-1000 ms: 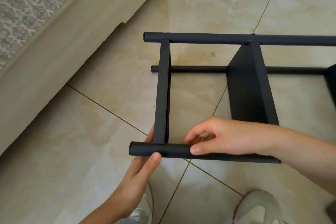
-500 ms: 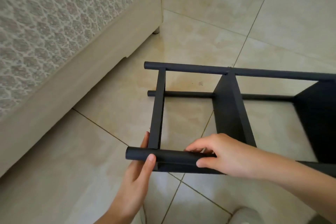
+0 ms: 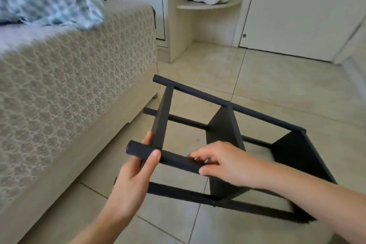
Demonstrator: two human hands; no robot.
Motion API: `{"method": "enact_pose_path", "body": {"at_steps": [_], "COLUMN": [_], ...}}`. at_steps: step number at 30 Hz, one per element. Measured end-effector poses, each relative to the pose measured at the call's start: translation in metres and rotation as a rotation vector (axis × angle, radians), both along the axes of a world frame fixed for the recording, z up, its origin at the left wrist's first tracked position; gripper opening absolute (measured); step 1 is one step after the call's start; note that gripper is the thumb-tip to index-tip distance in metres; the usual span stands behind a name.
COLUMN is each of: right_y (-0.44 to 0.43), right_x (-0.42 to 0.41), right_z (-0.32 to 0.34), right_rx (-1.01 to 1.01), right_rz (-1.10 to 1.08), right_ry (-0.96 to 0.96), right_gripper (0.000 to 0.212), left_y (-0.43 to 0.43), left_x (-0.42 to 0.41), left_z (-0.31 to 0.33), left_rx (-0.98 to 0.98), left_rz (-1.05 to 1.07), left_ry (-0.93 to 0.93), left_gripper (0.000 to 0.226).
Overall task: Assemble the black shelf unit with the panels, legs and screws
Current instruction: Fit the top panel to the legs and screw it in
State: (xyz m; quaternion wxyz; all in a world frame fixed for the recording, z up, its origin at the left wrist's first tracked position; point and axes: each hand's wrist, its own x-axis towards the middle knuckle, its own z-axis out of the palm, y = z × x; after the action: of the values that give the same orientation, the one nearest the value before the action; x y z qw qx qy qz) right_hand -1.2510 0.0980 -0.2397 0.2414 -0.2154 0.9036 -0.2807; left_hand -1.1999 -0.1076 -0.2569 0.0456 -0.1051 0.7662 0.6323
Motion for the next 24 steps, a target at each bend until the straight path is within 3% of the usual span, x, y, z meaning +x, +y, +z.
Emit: {"method": "enact_pose_path", "body": {"at_steps": [2, 11, 15, 19, 22, 24], "right_y": [0.002, 0.026, 0.039, 0.047, 0.054, 0.056], "right_x": [0.000, 0.013, 0.031, 0.053, 0.075, 0.087], "right_z": [0.022, 0.099, 0.124, 0.133, 0.135, 0.133], "right_rx": [-0.010, -0.203, -0.380, -0.567, -0.696, -0.757], "right_rz": [-0.041, -0.243, -0.360, -0.493, -0.557, -0.579], "right_ry": [0.034, 0.125, 0.121, 0.082, 0.040, 0.024], "right_gripper": [0.043, 0.047, 0.044, 0.041, 0.035, 0.033], "left_y": [0.002, 0.024, 0.044, 0.070, 0.087, 0.095], "left_x": [-0.008, -0.027, -0.033, -0.021, -0.006, 0.007], "left_z": [0.032, 0.146, 0.194, 0.224, 0.230, 0.227], "left_rx": [-0.041, -0.222, -0.365, -0.389, -0.397, -0.391], "left_rz": [-0.015, -0.204, -0.278, -0.285, -0.242, -0.243], "left_ry": [0.026, 0.191, 0.242, 0.322, 0.401, 0.436], "left_gripper": [0.072, 0.066, 0.055, 0.037, 0.003, 0.015]}}
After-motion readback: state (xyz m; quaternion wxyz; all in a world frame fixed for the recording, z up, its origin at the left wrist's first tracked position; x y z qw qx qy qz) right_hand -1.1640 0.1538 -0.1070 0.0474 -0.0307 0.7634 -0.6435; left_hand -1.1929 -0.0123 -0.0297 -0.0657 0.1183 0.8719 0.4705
